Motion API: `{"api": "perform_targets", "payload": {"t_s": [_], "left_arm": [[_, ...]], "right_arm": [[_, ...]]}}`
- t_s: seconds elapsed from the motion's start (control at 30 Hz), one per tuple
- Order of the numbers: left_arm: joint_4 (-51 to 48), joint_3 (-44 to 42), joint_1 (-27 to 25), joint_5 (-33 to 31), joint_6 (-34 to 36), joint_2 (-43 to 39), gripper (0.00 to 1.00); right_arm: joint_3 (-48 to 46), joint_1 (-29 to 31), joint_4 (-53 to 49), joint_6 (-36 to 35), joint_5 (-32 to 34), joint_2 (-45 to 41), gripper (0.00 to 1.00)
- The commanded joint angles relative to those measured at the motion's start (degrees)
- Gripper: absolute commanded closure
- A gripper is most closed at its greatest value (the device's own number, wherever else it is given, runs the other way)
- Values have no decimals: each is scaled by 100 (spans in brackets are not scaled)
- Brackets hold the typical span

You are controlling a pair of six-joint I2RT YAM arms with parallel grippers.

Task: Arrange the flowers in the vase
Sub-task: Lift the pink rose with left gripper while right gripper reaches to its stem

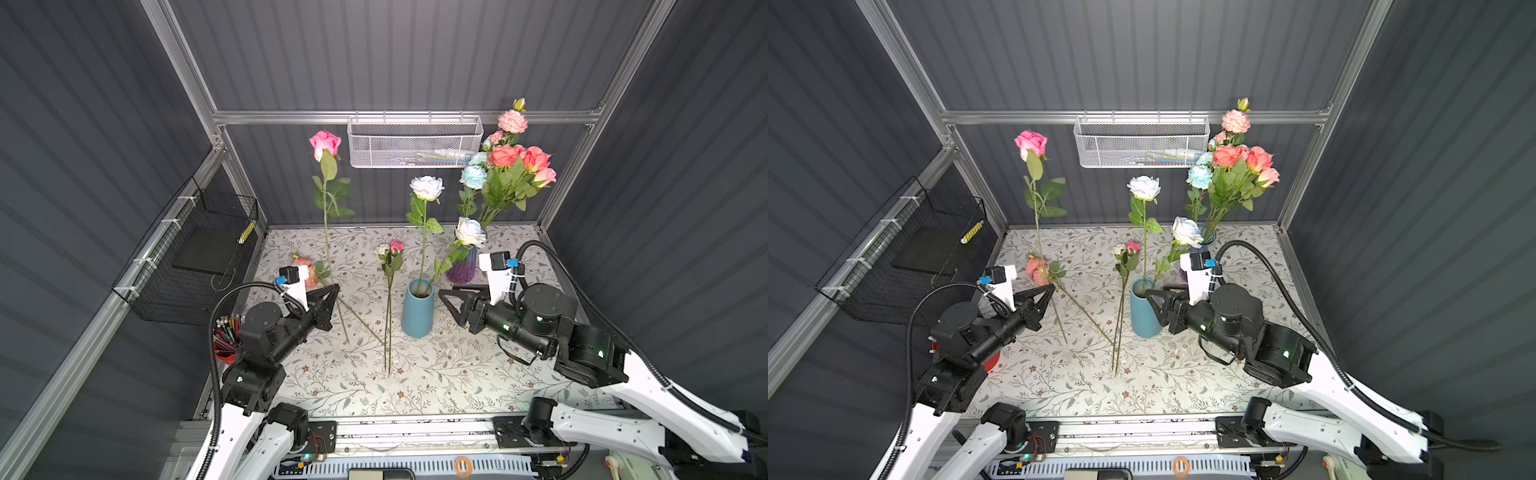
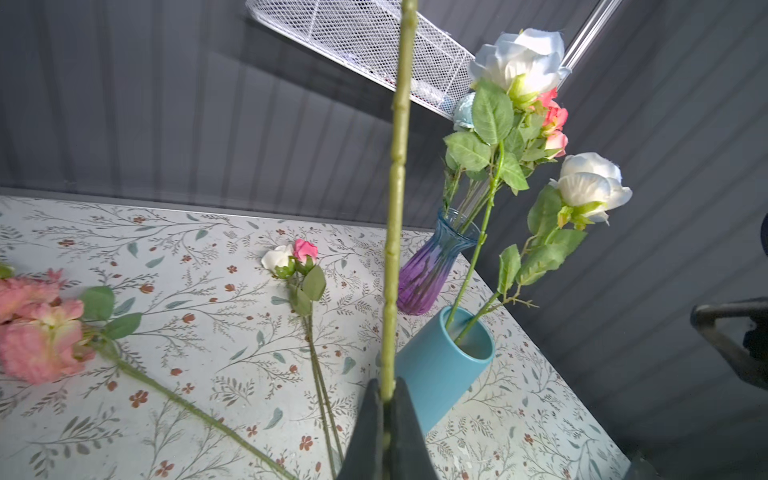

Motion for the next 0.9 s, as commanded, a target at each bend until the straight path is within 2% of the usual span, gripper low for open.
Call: {"api": "perform_targets", "payload": {"t_s": [0.0,0.07,0.23,0.4,0.5,0.67,0.87], "left_arm": [[402,147,-1,599,-455,200,100],[565,114,-103,723,-607,261,100],[455,167,-829,143,-541,215,100],[612,132,-1397,-106,-560,284,100],[633,153,-1430,-89,-583,327,100],[827,31,-1447,27,-716,400,100],[719,19,-1455,-20,-682,309,100]], "right_arm": [[529,129,-92,-756,-33,602,39],[942,131,-119,-934,-160,973,37],[2172,127,-676,-869,3,1996,38],[2747,131,-899,-751,-113,2599,38],[2952,131,-832,-689,-343,2843,38],[3515,123,-930,-631,-335,3430,40],[4105,57,-881,-597,-540,4022,46]]}}
